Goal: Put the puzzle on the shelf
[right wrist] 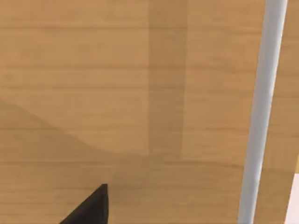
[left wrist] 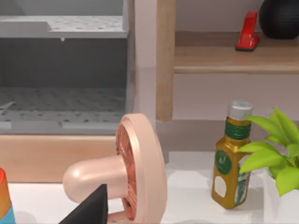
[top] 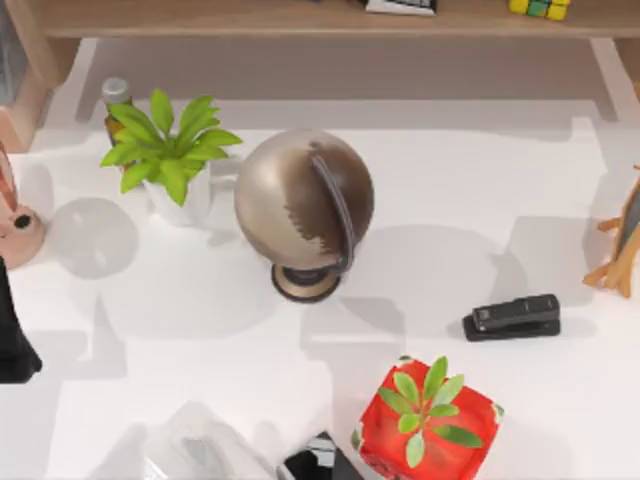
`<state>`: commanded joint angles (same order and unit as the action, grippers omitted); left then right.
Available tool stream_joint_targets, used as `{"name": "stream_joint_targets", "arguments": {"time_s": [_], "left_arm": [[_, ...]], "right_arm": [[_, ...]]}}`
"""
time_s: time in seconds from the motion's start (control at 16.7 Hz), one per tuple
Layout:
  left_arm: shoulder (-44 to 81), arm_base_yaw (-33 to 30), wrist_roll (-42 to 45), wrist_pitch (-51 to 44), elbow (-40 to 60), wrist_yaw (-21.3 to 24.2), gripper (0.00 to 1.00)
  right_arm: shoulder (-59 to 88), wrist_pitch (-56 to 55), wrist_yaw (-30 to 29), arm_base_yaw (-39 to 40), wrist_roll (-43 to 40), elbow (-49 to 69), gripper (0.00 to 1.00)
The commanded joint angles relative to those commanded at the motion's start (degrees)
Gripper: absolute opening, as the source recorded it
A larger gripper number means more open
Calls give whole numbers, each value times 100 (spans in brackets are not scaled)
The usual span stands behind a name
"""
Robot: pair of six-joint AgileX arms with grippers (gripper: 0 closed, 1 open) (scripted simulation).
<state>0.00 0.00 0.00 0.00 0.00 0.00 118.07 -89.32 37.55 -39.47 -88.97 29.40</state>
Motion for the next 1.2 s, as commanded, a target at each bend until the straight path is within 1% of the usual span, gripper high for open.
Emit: {"name": "stream_joint_targets", "arguments": {"time_s": [0.72,0.78,1.2], "left_arm": [[0,0,0,0,0,0,100],[0,0,0,0,0,0,100],[0,0,0,0,0,0,100]], "right_arm": [[0,0,0,0,0,0,2],[0,0,0,0,0,0,0],[0,0,0,0,0,0,0]]}}
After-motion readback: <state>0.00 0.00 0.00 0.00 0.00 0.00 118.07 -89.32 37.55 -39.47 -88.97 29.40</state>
